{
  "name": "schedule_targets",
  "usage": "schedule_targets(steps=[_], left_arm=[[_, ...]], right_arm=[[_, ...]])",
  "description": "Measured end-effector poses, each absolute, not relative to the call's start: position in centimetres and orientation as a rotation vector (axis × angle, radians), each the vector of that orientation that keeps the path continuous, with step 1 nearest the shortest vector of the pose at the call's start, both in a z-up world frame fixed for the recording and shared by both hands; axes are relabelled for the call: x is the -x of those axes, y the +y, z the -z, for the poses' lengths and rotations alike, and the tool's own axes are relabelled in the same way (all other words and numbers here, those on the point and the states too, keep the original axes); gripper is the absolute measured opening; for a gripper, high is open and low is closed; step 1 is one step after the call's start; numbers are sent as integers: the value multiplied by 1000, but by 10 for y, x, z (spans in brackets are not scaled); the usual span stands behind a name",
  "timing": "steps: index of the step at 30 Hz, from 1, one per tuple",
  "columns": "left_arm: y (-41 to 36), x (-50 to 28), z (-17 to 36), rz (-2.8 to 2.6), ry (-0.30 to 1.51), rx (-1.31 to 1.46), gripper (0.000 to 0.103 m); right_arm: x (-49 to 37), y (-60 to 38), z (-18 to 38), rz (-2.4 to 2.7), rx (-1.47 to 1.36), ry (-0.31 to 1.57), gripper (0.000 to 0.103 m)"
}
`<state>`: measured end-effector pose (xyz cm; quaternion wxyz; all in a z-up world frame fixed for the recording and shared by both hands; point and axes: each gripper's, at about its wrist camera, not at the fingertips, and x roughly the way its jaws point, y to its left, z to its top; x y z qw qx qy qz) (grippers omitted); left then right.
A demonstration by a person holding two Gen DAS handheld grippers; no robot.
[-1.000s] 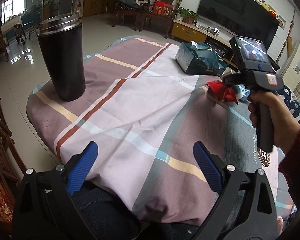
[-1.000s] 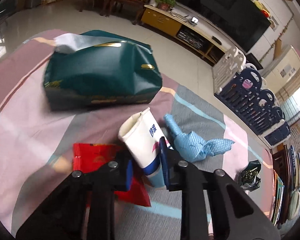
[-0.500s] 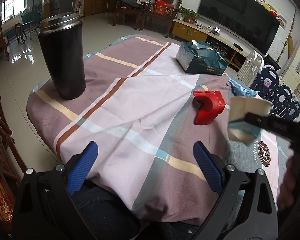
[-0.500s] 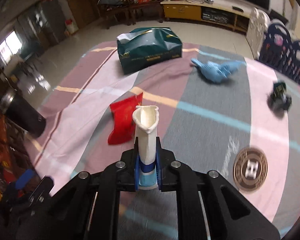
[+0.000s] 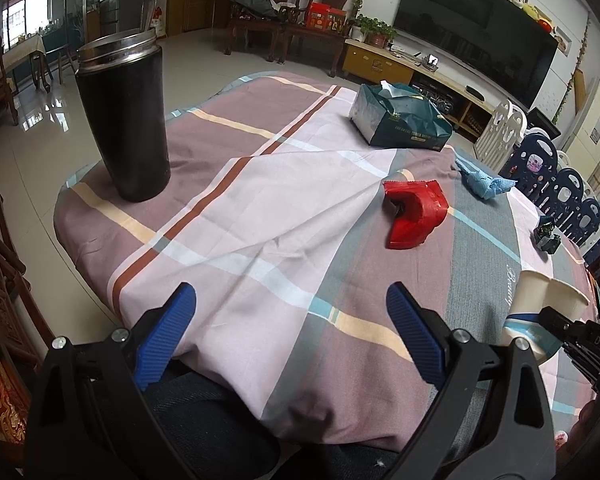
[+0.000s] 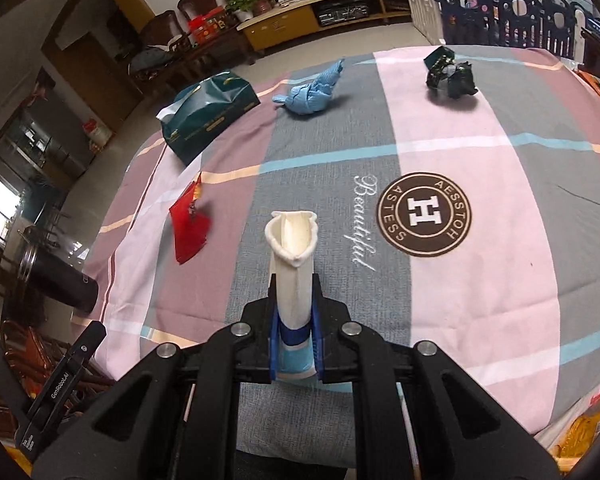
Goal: Collect trash
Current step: 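Lift the white-blue paper cup off the table with the right tool, then grasp the red snack wrapper with the left tool while the right tool holds the cup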
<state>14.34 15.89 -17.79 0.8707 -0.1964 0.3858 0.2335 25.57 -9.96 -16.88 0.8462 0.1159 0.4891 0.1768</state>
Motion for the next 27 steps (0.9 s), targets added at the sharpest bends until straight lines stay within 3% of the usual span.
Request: schedule_targets(steps=[27], left_arm=[[173,-156,171,-465,780,498,95]], right_arm=[[-245,-101,154,-384,-205,954,14]])
